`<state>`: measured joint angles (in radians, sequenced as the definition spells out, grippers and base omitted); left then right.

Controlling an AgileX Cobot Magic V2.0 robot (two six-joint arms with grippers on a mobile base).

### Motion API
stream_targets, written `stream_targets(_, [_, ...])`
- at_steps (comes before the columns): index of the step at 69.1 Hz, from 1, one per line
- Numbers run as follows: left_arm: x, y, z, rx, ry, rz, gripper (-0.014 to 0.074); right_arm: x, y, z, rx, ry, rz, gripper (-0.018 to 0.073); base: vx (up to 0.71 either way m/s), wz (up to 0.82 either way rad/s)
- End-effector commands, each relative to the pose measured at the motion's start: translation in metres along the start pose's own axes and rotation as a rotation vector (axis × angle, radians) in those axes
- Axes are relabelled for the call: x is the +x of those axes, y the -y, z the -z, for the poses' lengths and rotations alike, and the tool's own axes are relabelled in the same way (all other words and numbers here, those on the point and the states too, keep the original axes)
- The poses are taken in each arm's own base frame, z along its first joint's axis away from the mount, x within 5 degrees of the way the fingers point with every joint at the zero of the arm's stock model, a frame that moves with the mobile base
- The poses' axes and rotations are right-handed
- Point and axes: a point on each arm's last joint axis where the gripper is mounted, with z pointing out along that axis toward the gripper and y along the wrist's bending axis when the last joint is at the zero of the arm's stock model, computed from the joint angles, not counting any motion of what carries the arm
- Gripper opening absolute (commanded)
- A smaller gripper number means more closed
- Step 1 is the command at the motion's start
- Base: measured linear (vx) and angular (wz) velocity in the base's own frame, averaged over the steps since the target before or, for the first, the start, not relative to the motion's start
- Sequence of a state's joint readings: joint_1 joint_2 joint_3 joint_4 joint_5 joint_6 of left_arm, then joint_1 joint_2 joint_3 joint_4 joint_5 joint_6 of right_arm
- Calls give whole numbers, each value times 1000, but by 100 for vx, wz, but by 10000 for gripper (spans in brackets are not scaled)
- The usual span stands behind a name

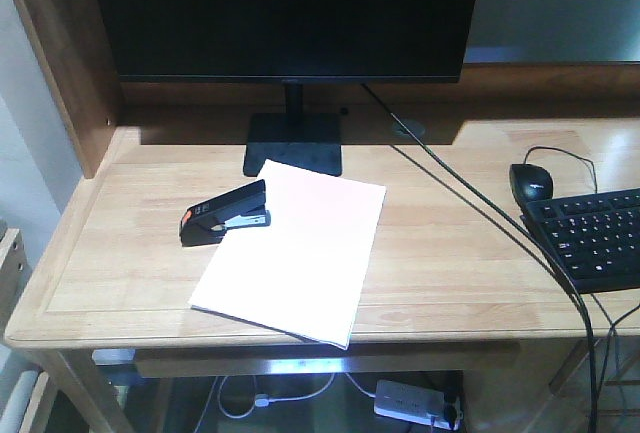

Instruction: Grab stapler and paper to desk for stapling

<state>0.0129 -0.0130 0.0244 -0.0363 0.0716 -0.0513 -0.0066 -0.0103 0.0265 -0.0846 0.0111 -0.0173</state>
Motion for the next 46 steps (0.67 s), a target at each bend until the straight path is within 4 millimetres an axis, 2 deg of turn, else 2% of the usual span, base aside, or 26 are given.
stream_targets(1, [-5, 0, 1, 5, 83, 18, -6, -6, 0, 1, 6, 82, 0, -10, 0, 0])
stream_targets(46, [-5, 0, 1, 5, 83, 18, -6, -6, 0, 1, 6, 81, 0, -10, 0, 0])
